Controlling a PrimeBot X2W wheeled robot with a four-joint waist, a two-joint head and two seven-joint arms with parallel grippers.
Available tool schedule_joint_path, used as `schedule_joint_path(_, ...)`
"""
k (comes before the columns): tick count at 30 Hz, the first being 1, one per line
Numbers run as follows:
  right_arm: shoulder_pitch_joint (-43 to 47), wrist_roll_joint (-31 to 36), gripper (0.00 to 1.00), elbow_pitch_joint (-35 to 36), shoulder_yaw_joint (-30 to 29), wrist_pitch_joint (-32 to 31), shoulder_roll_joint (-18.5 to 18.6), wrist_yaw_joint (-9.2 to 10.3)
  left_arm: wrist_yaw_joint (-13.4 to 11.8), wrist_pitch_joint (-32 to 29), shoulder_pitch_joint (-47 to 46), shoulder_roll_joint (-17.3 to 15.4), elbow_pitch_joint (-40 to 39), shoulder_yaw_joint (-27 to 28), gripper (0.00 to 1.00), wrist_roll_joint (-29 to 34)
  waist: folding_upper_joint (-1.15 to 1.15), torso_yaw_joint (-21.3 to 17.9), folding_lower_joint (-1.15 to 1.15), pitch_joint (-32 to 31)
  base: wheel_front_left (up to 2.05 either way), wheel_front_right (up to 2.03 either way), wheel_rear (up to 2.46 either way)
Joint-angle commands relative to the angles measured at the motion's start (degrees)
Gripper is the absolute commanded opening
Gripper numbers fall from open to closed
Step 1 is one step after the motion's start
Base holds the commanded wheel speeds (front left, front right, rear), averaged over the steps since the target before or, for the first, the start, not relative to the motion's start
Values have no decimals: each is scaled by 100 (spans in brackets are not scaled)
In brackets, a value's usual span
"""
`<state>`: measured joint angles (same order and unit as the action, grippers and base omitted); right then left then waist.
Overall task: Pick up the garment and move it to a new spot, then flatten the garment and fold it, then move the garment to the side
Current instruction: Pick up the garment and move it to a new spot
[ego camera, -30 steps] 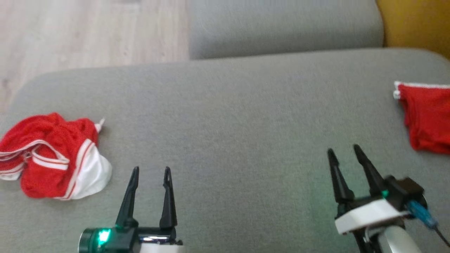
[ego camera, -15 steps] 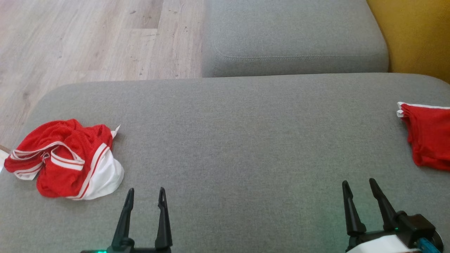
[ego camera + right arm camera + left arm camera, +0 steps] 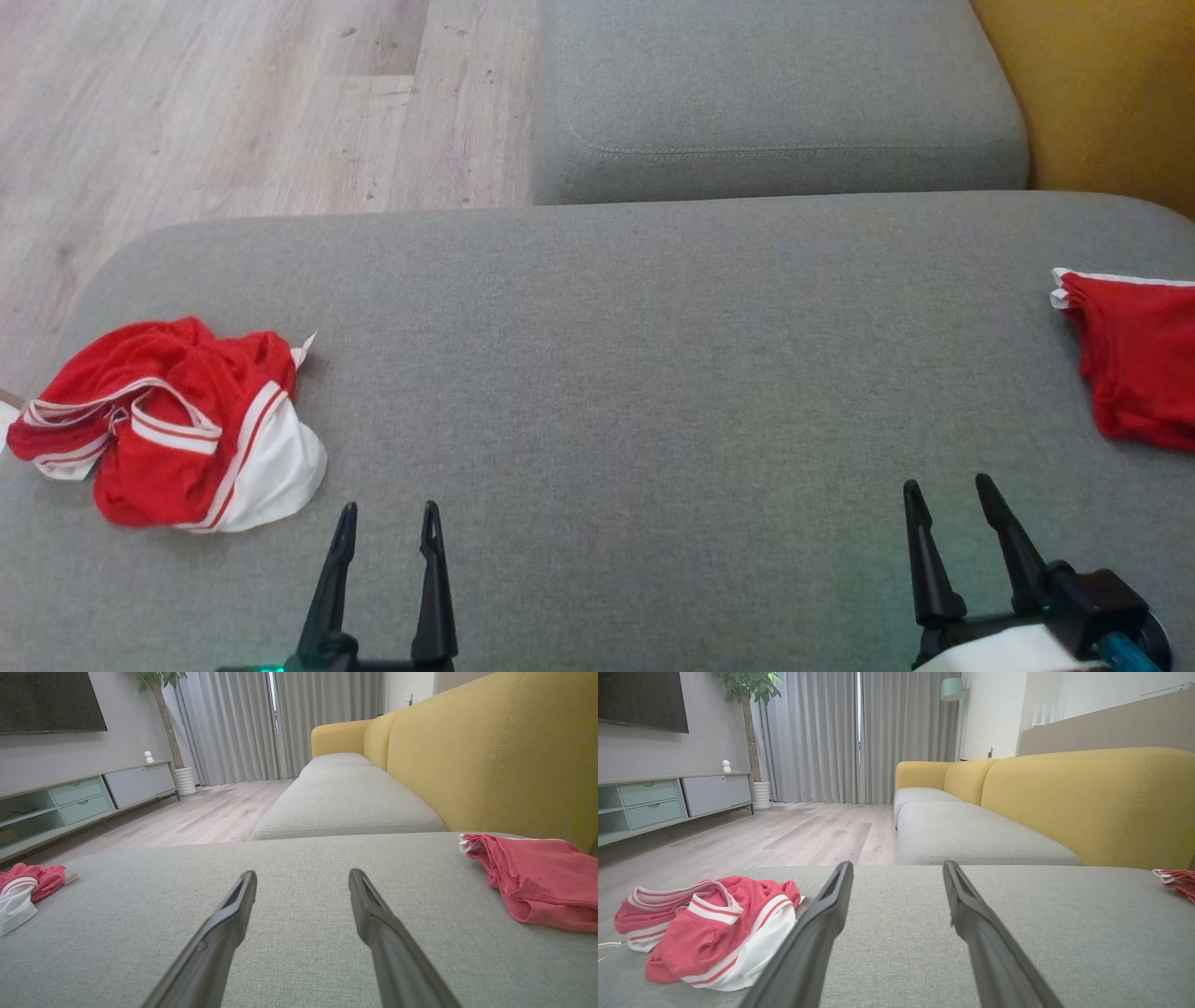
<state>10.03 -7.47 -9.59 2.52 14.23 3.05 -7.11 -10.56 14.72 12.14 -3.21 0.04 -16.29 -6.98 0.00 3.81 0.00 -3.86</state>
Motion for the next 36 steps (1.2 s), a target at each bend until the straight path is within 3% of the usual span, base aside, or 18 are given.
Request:
schedule_joint_path(1,-228,61,100,191,126,76,47,-37,15,28,-185,33,-145,230,100,59,0,9,0,6,0,0,0)
schedule_joint_path(9,-296,95,100,140,234,76,119,-37,22,28,-265,33,-119,242,100,180,0,364,0,57,0,0,0)
schedule_joint_path(20,-345,37,100,158,286,76,40,-37,-58,28,-239,33,-203,468,100,274,0,1578,0,230,0,0,0)
schedule_joint_path(27,-395,80,100,176,294,76,71,-37,-104,28,-219,33,-293,570,100,249,0,2144,0,432,0,0,0)
schedule_joint_path(32,-460,107,100,234,283,76,229,-37,-183,28,-349,34,-474,671,100,221,0,2212,0,753,0,0,0)
schedule_joint_path(36,-631,164,100,342,267,76,530,-37,-269,28,-902,34,-676,868,100,206,0,2183,0,1376,0,0,0)
